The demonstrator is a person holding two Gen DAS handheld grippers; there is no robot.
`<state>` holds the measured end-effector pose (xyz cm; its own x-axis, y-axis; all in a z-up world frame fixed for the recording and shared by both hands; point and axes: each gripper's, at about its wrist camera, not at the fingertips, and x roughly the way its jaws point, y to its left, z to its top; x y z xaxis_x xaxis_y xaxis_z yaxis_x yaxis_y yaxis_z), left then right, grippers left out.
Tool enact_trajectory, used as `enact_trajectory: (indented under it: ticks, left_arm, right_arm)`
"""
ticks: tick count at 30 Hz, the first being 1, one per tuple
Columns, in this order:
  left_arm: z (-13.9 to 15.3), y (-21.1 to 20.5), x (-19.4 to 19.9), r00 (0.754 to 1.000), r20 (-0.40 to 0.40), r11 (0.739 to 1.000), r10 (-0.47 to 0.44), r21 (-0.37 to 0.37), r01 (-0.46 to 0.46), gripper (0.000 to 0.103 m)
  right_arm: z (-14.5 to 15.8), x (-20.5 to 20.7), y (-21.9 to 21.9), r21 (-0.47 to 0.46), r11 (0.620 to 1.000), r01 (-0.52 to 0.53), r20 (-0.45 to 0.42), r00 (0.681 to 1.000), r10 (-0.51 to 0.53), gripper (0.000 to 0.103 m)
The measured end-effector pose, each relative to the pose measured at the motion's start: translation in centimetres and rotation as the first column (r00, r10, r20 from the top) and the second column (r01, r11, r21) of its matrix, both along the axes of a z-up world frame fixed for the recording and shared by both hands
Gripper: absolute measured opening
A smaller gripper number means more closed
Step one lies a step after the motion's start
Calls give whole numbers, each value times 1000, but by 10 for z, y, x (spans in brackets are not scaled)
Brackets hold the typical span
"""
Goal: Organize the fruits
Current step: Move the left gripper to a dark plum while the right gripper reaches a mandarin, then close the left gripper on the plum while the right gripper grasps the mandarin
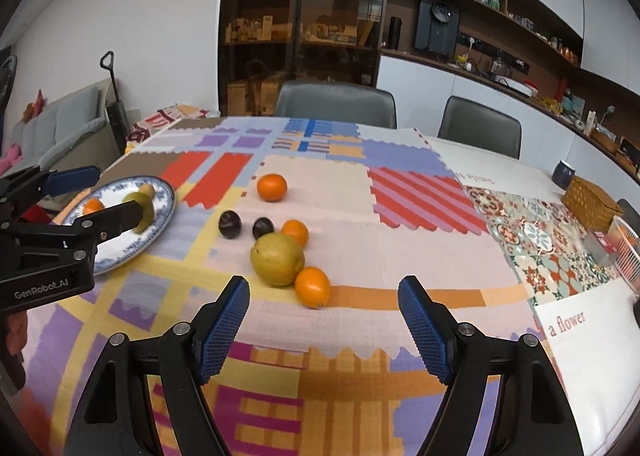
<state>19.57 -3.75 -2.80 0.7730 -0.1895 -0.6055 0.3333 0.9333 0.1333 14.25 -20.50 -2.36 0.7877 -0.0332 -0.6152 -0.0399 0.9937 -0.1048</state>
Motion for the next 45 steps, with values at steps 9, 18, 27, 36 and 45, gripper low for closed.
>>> enact_trajectory:
  ticks: [9, 18, 27, 36, 45]
  left_arm:
    - [-25, -12, 37, 997, -61, 999, -38, 34, 40, 74]
    - [-49, -33, 71, 984, -154, 993, -93, 63, 104, 73]
    - [-61, -47, 97, 970, -210, 990, -120, 49, 133, 62]
    - [-69, -53, 104, 954, -263, 988, -144, 17, 154, 33]
    - [-58, -53, 94, 957, -249, 988, -149, -2, 154, 28]
  right_arm:
    - [-30, 27, -2, 28, 1000, 0, -92, 996, 3, 71]
    - [-50, 47, -6, 61, 998, 8, -171, 985, 2, 59]
    - [-60, 62, -13, 85, 996, 21, -213, 977, -3, 51]
    - [-64, 73, -15, 122, 993, -4, -222, 974, 31, 35]
    - [-62, 69, -18, 151, 988, -16, -205, 978, 47, 32]
